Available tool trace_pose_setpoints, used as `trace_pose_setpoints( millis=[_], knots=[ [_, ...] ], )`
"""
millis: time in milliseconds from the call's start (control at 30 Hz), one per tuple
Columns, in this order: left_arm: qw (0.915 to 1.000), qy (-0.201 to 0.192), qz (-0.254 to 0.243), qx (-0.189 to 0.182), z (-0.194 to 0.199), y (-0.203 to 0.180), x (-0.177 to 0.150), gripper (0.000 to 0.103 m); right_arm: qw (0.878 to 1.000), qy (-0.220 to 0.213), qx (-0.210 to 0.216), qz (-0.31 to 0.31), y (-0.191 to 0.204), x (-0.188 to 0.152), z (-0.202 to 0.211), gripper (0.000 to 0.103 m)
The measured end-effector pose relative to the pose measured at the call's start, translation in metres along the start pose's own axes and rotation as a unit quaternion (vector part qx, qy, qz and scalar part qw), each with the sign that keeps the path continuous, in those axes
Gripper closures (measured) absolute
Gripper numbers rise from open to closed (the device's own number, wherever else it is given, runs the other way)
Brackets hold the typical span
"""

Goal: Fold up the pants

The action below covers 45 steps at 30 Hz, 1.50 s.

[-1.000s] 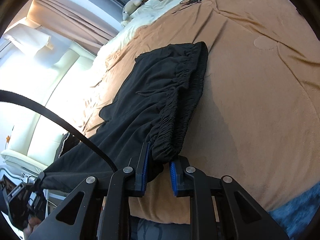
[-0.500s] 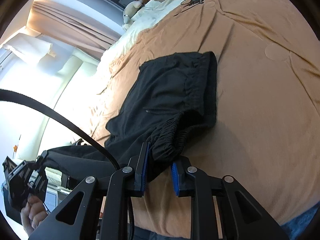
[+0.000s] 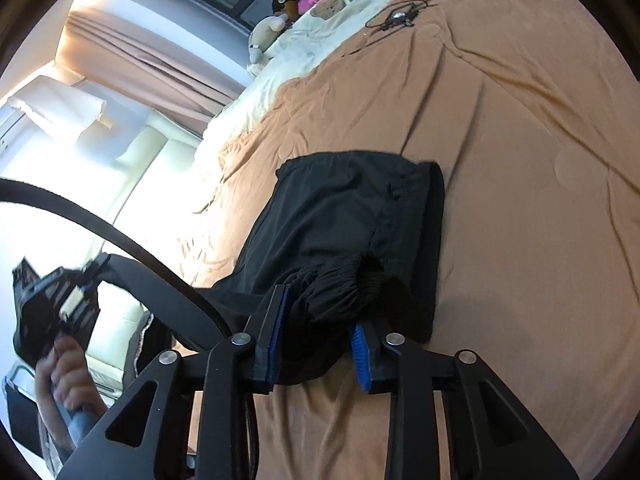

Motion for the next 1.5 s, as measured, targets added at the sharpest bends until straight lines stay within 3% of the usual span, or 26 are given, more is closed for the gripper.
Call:
trace_pose_setpoints(
  millis=[233,333,367,433,500,700,933,1100,1133,1167,1300,1367,1500],
  knots=[
    [0.9983,0.037,-0.041,-0.017,-0.064,-0.013,0.016,0.099,1.000,0.002,-0.001,0.003,-0.013,0.025,-0.023,0.072],
    [0.9971,0.045,-0.059,-0.015,-0.090,-0.016,0.021,0.099,1.000,0.003,0.006,-0.012,-0.021,0.032,-0.033,0.054],
    [0.9966,0.047,-0.066,-0.014,-0.099,-0.017,0.023,0.099,1.000,-0.001,0.000,-0.013,-0.023,0.035,-0.033,0.037],
    [0.9954,0.057,-0.075,-0.019,-0.116,-0.017,0.026,0.099,0.999,-0.030,-0.014,-0.012,-0.026,0.039,-0.028,0.023],
    [0.9937,0.069,-0.086,-0.020,-0.136,-0.017,0.026,0.099,0.999,-0.039,-0.007,-0.012,-0.029,0.040,-0.026,0.023],
    [0.9894,0.105,-0.099,-0.012,-0.179,-0.009,0.022,0.099,0.997,-0.024,-0.059,0.042,-0.035,0.044,-0.044,0.023],
    [0.9866,0.123,-0.107,0.005,-0.207,0.001,0.022,0.099,0.988,0.001,-0.071,0.138,-0.005,0.050,-0.066,0.023],
    [0.9836,0.138,-0.116,0.014,-0.225,0.003,0.022,0.099,0.978,0.003,-0.088,0.189,0.011,0.058,-0.081,0.043],
    [0.9827,0.142,-0.118,0.015,-0.229,0.003,0.022,0.099,0.977,0.010,-0.083,0.195,0.013,0.058,-0.087,0.063],
    [0.9819,0.144,-0.121,0.018,-0.234,0.002,0.022,0.099,0.977,0.020,-0.082,0.195,0.012,0.058,-0.090,0.073],
    [0.9805,0.152,-0.122,0.022,-0.252,0.001,0.024,0.099,0.981,-0.007,-0.102,0.166,0.003,0.063,-0.086,0.083],
    [0.9798,0.158,-0.119,0.029,-0.264,0.002,0.024,0.099,0.982,-0.015,-0.108,0.154,0.002,0.061,-0.085,0.093],
    [0.9752,0.172,-0.133,0.043,-0.289,-0.004,0.018,0.097,0.983,-0.022,-0.121,0.133,0.003,0.056,-0.090,0.093]
  ],
)
Point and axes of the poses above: each gripper's, at about its wrist camera, not at the fingertips, and z roughly against the way its jaws point, y to its left, x to its top, the point moved 1 cm from there along -z, roughly the way its jaws point, and after that the axes turned 5 degrees about -y, right-handed, at the moved point
